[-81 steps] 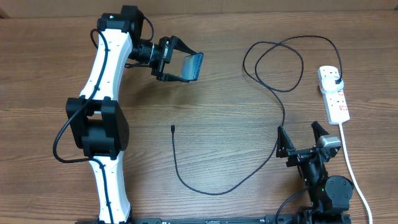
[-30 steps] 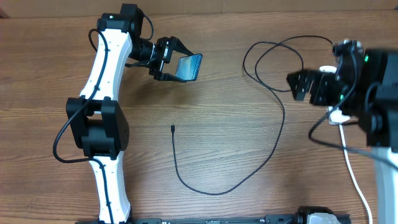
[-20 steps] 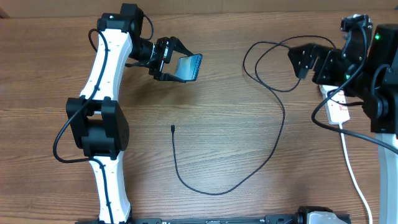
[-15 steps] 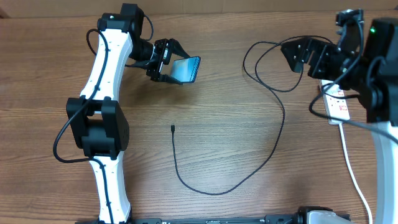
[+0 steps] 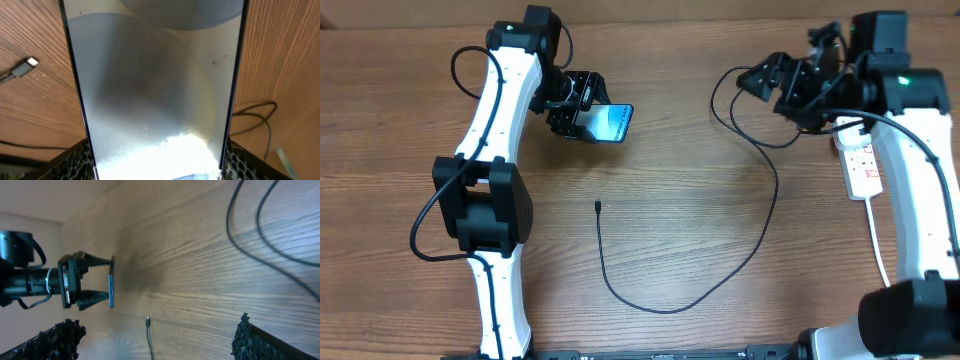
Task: Plug charger to phone and switch on socket
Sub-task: 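Raise the right gripper and move it toward the phone, then grasp the phone's edge with the right gripper beside the left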
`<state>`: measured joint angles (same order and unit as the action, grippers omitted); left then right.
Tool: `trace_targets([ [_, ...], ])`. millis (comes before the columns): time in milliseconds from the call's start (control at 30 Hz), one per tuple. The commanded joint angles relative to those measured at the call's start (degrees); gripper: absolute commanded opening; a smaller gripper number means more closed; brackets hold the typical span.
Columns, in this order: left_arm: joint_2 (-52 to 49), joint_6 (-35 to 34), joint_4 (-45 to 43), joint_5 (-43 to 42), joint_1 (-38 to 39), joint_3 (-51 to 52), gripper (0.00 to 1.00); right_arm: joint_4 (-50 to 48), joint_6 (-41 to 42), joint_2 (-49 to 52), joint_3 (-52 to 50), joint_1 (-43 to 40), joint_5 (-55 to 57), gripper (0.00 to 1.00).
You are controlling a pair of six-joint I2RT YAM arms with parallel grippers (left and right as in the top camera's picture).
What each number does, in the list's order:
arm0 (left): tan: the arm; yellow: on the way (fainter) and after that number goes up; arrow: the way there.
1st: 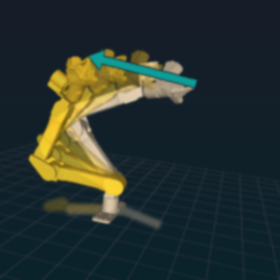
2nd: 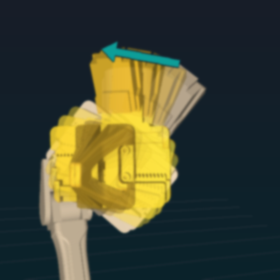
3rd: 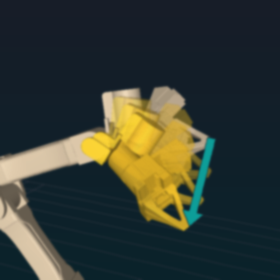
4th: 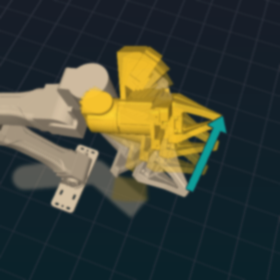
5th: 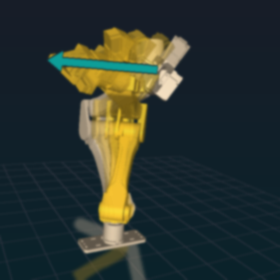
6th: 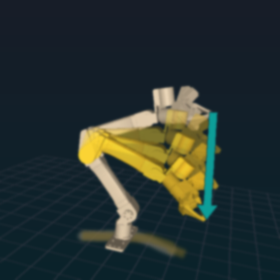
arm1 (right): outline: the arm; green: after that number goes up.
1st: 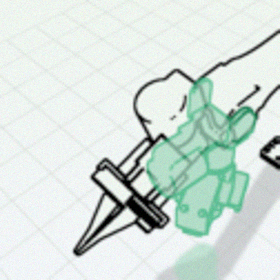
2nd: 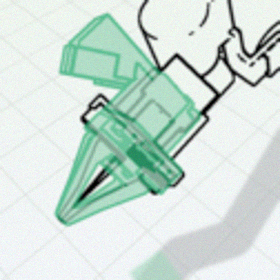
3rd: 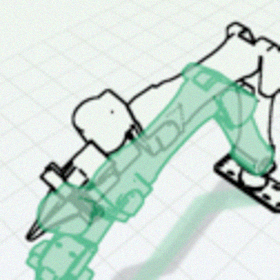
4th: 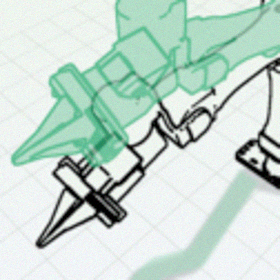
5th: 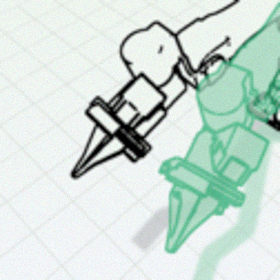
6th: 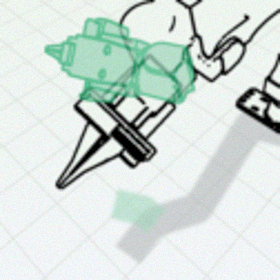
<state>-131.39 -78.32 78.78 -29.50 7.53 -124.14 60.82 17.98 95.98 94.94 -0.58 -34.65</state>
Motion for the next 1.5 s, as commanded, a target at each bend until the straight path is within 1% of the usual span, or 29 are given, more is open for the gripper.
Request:
trace_targets([
  [0,0.2,-1.4,0.0,3.4,0.5,-1.7,0.38,-0.5,-0.7,2.3,0.9,3.0,-2.1,1.00],
  [167,0.2,-1.4,-0.2,7.1,0.9,-1.7,0.38,-2.4,-0.8,5.5,0.9,6.9,-2.4,1.00],
  [367,0.2,-1.5,-0.2,14.6,1.2,-1.7,0.38,-7.1,3.1,8.9,0.9,10.9,-2.8,1.00],
  [467,0.2,-1.5,-0.2,17.1,1.2,-1.7,0.38,-9.5,3.7,10.1,0.7,12.5,-3.4,1.00],
  [600,0.2,-1.4,-0.2,19.2,1.2,-1.7,0.38,-13.9,8.0,10.9,-1.5,14.6,-3.6,1.00],
  [967,0.2,-1.4,-0.2,19.4,1.2,-1.7,0.39,-34.3,21.1,10.9,-13.7,19.9,-4.1,0.99],
  [1100,0.2,-1.4,-0.1,19.4,1.5,-1.7,0.38,-41.4,24.2,10.9,-17.4,21.1,-4.0,0.99],
  [1167,0.2,-1.4,-0.2,19.4,1.9,-1.7,0.38,-43.0,24.7,11.1,-18.2,21.6,-3.8,0.99],
  [1333,0.2,-1.5,-0.2,19.4,3.4,-1.7,0.39,-43.2,25.6,12.0,-18.2,22.5,-3.3,0.99],
  [1467,0.2,-1.5,-0.7,19.4,4.5,-1.7,0.39,-43.2,25.9,13.3,-18.2,23.2,-3.4,0.93],
])
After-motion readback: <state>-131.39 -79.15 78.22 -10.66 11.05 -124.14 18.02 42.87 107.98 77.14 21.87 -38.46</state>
